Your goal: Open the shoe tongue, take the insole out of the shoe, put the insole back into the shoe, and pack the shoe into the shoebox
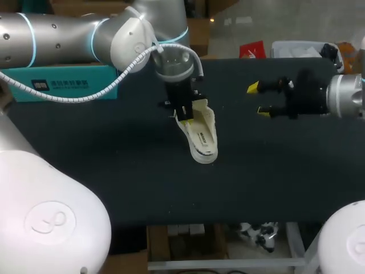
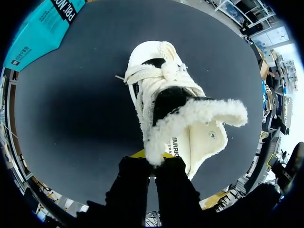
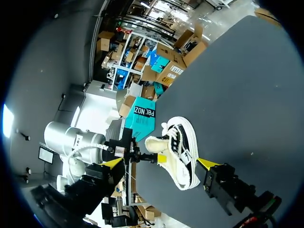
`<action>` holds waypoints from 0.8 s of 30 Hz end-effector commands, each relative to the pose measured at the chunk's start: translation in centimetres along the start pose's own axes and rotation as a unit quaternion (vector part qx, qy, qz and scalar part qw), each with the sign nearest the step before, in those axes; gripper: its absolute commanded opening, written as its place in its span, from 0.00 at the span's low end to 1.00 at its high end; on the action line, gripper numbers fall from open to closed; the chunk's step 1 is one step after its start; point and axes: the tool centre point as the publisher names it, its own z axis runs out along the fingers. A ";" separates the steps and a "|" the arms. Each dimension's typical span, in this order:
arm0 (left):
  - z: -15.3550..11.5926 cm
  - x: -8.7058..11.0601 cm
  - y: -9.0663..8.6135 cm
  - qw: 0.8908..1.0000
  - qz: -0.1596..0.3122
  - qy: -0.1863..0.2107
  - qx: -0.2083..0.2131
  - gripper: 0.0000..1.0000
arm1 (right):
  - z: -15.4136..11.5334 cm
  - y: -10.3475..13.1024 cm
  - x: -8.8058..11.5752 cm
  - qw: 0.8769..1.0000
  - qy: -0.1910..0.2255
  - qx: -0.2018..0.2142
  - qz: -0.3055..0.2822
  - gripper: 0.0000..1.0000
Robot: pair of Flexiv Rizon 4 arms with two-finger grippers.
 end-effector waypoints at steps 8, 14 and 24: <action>-0.3 -0.4 0.4 1.000 0.019 0.006 -0.002 0.00 | -1.6 0.6 0.7 0.984 -0.090 0.153 0.013 1.00; -0.6 -1.1 0.7 0.999 0.044 0.013 0.005 0.00 | -1.6 0.6 0.7 0.984 -0.090 0.153 0.013 1.00; -2.1 -1.8 0.3 0.996 0.085 0.011 0.002 0.00 | -3.3 1.0 1.3 0.985 -0.085 0.136 -0.066 1.00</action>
